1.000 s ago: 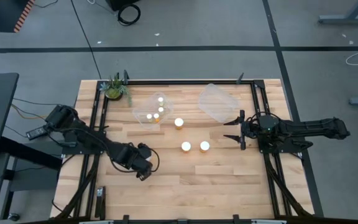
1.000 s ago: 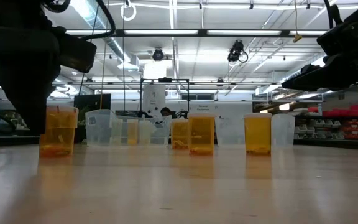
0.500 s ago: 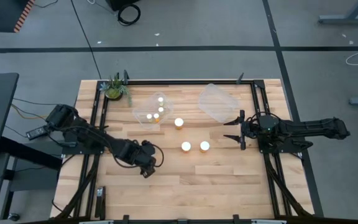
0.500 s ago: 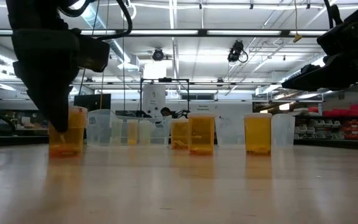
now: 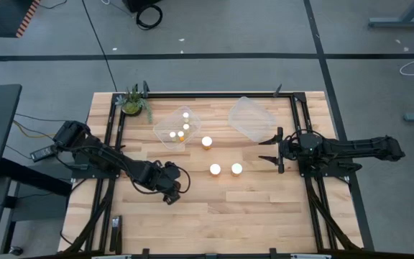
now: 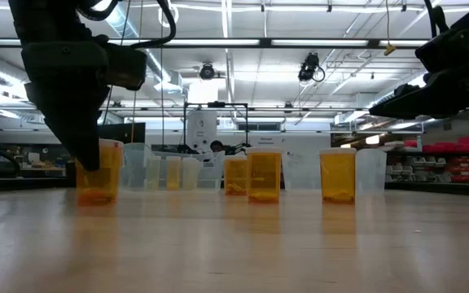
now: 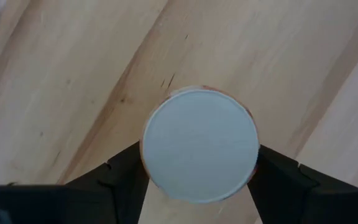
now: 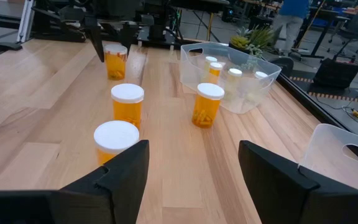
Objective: Pick and place medicine bottles into bin by pill shape (circle, oval)
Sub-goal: Put the top right big orange pill bottle into the right transparent bin
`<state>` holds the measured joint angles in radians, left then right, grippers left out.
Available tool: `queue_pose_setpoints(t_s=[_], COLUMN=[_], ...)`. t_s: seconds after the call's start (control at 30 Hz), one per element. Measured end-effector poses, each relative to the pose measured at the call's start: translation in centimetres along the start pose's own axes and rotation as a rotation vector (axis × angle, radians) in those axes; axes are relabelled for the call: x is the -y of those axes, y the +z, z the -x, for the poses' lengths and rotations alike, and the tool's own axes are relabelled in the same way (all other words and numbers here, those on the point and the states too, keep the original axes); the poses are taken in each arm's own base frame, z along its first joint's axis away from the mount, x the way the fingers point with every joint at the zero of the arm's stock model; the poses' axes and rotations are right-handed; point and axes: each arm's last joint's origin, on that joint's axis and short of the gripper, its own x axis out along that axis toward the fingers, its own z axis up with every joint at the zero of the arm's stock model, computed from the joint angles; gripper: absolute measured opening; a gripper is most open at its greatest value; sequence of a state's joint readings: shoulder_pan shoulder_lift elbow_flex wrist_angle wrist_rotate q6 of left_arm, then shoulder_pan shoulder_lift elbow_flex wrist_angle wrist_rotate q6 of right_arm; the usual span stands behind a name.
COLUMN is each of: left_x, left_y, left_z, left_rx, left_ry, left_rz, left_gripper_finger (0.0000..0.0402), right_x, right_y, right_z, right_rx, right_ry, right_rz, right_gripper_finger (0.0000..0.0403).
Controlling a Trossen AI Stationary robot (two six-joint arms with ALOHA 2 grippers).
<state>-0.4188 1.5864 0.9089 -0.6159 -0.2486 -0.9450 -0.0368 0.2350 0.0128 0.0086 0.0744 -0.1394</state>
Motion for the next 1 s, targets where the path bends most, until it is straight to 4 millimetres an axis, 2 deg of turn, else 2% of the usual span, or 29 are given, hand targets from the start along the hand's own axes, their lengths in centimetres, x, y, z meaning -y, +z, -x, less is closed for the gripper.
queue_pose_setpoints(t_s=[0.13, 0.3, 0.77, 0.87, 1.0], left_x=[0.0, 0.0, 0.2, 0.1, -0.2], left_y=[0.0, 0.2, 0.9, 1.7, 4.1], left_z=[0.0, 0.0, -0.1, -0.2, 0.3], left_rx=[0.012, 0.041, 0.096, 0.123, 0.17], left_ry=[0.005, 0.01, -0.009, -0.026, -0.042], left_rz=[-0.014, -0.024, -0.072, -0.072, -0.105], left_gripper_finger=[0.0266, 0.0268, 0.0216, 0.0217, 0.0226], right_x=[0.0, 0.0, 0.0, 0.0, 0.0], right_y=[0.0, 0.0, 0.0, 0.0, 0.0], right_z=[0.0, 0.0, 0.0, 0.0, 0.0], right_rx=[0.0, 0.0, 0.0, 0.0, 0.0], right_ry=[0.0, 0.0, 0.0, 0.0, 0.0], right_rz=[0.0, 0.0, 0.0, 0.0, 0.0], right_gripper_finger=[0.0255, 0.0255, 0.0255, 0.0255, 0.0255])
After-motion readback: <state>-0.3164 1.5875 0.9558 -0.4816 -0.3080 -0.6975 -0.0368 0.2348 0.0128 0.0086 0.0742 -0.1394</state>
